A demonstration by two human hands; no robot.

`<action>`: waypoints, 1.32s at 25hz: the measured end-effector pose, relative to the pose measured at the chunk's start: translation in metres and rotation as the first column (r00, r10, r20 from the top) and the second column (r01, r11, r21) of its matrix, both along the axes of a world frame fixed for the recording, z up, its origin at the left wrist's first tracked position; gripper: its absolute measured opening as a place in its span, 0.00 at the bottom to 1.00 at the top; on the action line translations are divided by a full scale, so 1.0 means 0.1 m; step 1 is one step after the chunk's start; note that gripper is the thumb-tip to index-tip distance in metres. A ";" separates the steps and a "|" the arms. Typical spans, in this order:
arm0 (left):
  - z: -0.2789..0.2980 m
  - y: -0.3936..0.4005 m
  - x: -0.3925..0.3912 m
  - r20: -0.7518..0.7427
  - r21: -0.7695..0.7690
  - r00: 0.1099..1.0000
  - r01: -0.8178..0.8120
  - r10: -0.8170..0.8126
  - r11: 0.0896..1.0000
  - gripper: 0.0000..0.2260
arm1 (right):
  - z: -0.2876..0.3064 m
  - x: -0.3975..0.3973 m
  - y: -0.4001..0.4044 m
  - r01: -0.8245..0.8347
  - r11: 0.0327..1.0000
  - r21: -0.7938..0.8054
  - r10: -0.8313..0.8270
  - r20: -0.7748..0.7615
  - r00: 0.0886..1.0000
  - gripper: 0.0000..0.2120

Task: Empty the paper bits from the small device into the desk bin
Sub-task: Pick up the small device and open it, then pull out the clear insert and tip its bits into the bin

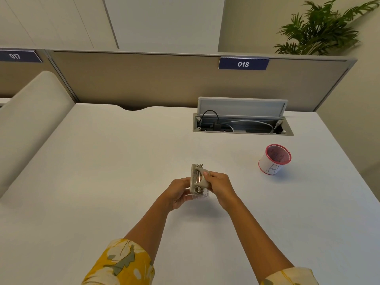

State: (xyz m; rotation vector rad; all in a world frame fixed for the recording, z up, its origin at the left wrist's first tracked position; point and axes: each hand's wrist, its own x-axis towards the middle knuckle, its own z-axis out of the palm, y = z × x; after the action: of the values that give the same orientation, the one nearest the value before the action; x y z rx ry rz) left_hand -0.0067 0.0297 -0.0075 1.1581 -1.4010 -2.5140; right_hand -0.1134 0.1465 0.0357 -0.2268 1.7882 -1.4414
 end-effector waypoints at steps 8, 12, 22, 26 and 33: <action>-0.01 -0.01 -0.03 0.049 0.034 0.996 -0.070 0.068 0.997 0.13 | 0.06 -0.15 0.10 0.118 0.985 -0.130 -0.025 0.561 0.827 0.18; -0.03 -0.06 -0.01 0.064 0.025 0.993 -0.098 0.096 0.995 0.12 | 0.00 -0.21 0.19 0.246 0.953 -0.178 -0.062 0.678 0.732 0.23; -0.10 -0.14 0.05 0.127 -0.006 0.979 -0.159 0.159 0.987 0.11 | -0.36 -0.41 0.39 0.153 0.985 0.085 -0.173 0.330 0.928 0.17; -0.11 -0.12 0.03 0.142 -0.007 0.976 -0.165 0.165 0.986 0.11 | -0.45 -0.34 0.39 0.110 0.940 0.324 -0.091 -0.073 0.993 0.18; -0.07 -0.13 0.00 0.126 -0.022 0.975 -0.180 0.181 0.983 0.11 | -0.58 -0.22 0.39 0.092 0.927 0.364 0.049 -0.360 0.932 0.14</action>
State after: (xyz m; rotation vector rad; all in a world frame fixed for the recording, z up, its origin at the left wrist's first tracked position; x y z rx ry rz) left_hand -0.0069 0.0172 -0.0145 1.3978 -1.2681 -2.3437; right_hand -0.1353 0.1851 -0.0227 -0.2872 2.3379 -1.0865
